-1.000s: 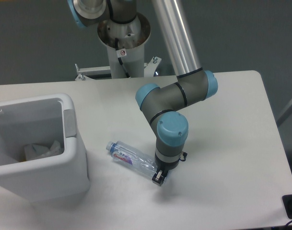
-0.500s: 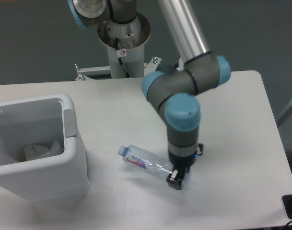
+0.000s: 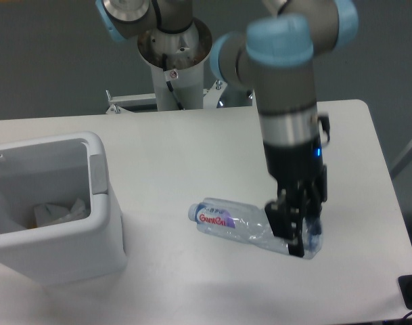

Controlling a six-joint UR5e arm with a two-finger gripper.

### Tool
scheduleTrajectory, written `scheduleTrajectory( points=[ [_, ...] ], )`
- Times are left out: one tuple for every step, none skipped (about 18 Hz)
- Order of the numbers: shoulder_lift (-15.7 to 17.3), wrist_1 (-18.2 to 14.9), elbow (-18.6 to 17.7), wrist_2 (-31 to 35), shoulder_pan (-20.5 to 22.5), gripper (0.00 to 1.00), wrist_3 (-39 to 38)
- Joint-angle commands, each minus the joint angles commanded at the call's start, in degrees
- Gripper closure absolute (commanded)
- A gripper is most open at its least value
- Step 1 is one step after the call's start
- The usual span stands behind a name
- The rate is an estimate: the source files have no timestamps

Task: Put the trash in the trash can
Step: 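Push the bottle's bottom end with the gripper to rotate the bottle, then lift the bottle and carry it over the trash bin, then open the gripper to drop the bottle into the bin and rise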

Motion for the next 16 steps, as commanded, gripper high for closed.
scheduleTrajectory(
  points=[
    [0.26,0.09,0.61,-0.52,-0.96,0.45,1.06],
    [0.44,0.78,1.75,-1.40,-2.28,0.45,1.42],
    [0.96,0.79,2.02,-1.75,-3.07,0.45,1.42],
    [2.10,0.79,1.85,-1.84,-3.60,0.45,1.51],
    [3.16,0.79,1.24,-2.11,-5.35,0.45,1.95],
    [3.86,0.79,1.06,-2.54,-6.93,0.45,2.38],
    [4.13,0.70,0.36,-4.12,-8.95,0.45,2.82],
    [5.44,0.79,-1.99,-5.26,-10.01,0.45,4.57],
    [6.58,0.79,-3.84,-5.62,-11.33,0.45,5.54],
    [6.77,0.79,-4.39,-5.89,-12.56,0.45,5.64],
    [6.86,0.79,-4.39,-5.80,-14.05,0.45,5.55],
    [6.77,0.79,-4.30,-5.89,-15.28,0.45,5.55],
    [6.77,0.79,-4.39,-5.80,-16.25,0.45,5.55],
    [6.68,0.70,-4.65,-5.80,-17.48,0.45,5.64],
    [6.60,0.70,-4.92,-5.80,-18.36,0.45,5.64],
    [6.51,0.70,-5.18,-5.80,-18.98,0.45,5.64]
  ],
)
